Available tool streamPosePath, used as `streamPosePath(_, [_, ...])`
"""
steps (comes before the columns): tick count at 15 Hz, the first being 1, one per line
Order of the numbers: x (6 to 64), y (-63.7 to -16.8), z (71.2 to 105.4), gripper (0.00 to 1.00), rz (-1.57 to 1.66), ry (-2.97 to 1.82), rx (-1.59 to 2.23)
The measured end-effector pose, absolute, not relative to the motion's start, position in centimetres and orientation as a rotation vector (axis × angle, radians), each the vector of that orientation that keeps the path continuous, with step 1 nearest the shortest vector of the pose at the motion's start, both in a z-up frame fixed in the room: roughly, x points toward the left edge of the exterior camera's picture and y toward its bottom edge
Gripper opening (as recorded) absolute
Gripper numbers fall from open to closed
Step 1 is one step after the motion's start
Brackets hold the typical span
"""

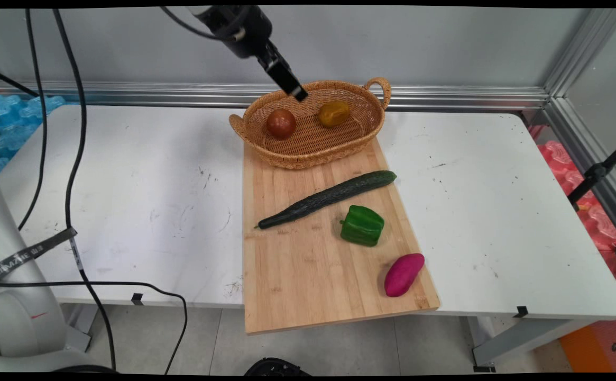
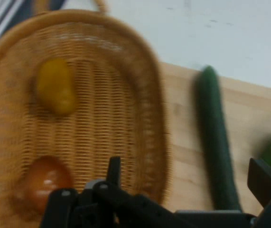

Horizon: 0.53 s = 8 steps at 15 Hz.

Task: Pick up the potato from the vegetable basket

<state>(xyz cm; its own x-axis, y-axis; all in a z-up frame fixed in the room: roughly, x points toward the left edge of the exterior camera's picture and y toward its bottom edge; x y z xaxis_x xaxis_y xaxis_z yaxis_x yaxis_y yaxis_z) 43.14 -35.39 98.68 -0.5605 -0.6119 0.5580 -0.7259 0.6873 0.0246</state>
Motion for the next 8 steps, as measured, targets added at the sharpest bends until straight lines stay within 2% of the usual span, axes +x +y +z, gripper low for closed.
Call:
streamPosePath(4, [44.2,-37.7,98.4,1.00,0.329,-2.287,1.168])
streamPosePath(8, [43.4,-40.7,96.6,1.00,0.366,-2.250,1.244])
